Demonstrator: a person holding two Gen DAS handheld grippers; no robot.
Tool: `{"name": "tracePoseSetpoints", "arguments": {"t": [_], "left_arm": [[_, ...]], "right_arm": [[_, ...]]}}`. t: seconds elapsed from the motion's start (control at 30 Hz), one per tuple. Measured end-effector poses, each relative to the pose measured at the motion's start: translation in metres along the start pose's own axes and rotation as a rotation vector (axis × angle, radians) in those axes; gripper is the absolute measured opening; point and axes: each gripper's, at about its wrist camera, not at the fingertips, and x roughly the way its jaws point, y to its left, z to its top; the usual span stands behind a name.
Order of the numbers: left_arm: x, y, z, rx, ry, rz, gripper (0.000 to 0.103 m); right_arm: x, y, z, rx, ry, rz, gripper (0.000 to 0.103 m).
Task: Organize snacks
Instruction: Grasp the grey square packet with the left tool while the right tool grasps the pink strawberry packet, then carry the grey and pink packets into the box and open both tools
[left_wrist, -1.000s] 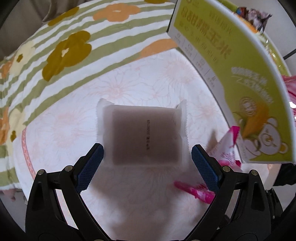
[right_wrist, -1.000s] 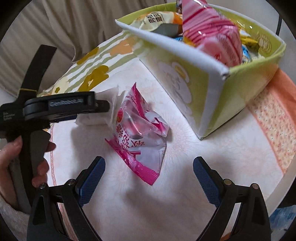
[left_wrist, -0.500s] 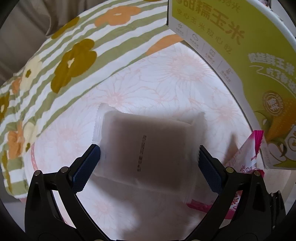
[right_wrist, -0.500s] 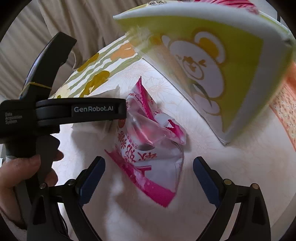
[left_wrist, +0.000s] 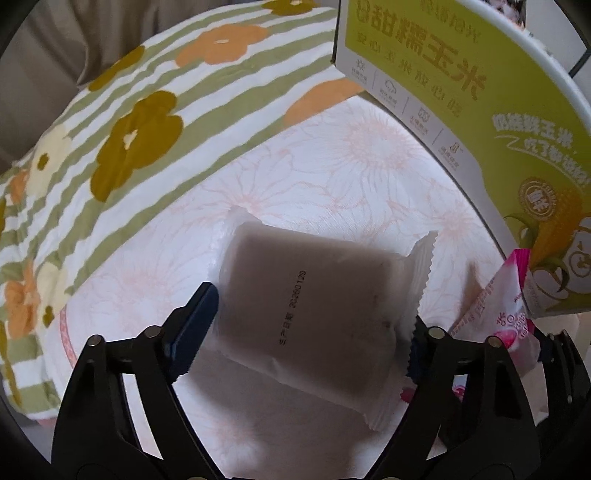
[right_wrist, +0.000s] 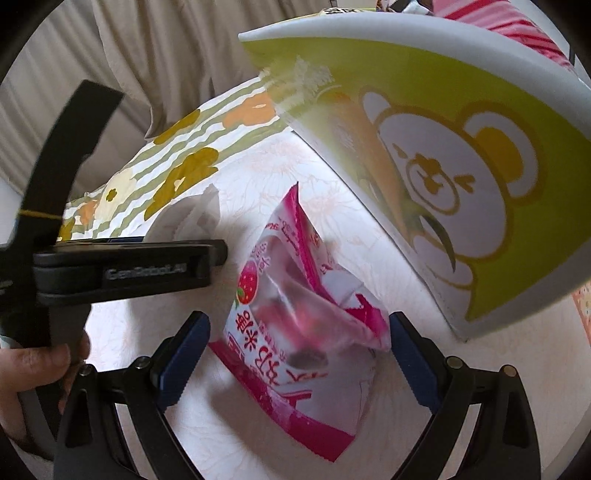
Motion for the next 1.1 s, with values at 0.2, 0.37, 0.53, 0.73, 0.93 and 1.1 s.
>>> {"name": "tracePoseSetpoints", "arguments": {"t": [0.2, 0.37, 0.53, 0.73, 0.93, 1.1], "left_arm": [[-0.011, 0.006, -0.003, -0.028, -0.018, -0.03, 0.073], [-0.017, 0.016, -0.009, -0.071, -0.024, -0.048, 0.072], [-0.033, 0.025, -0.017, -0.098, -0.043, -0.046, 0.072], [-0.056, 0.037, -0.026, -0.128, -0.073, -0.044, 0.072], [-0.102, 0.041, -0.031, -0.144, -0.11, -0.04, 0.072], [-0.151, 0.033, -0.025, -0.135, -0.181, -0.03, 0.072]], "right_arm": [[0.007, 0.002, 0.006, -0.023, -0.001, -0.017, 0.091], [0.014, 0.007, 0.012, -0.05, -0.007, -0.03, 0.086], [0.018, 0.015, 0.012, -0.116, 0.002, -0.043, 0.071], [0.009, 0.027, 0.011, -0.178, 0.021, -0.008, 0.057], [-0.031, 0.039, 0.021, -0.225, -0.034, 0.029, 0.057], [-0.081, 0.043, 0.04, -0.251, -0.102, 0.088, 0.057]]}}
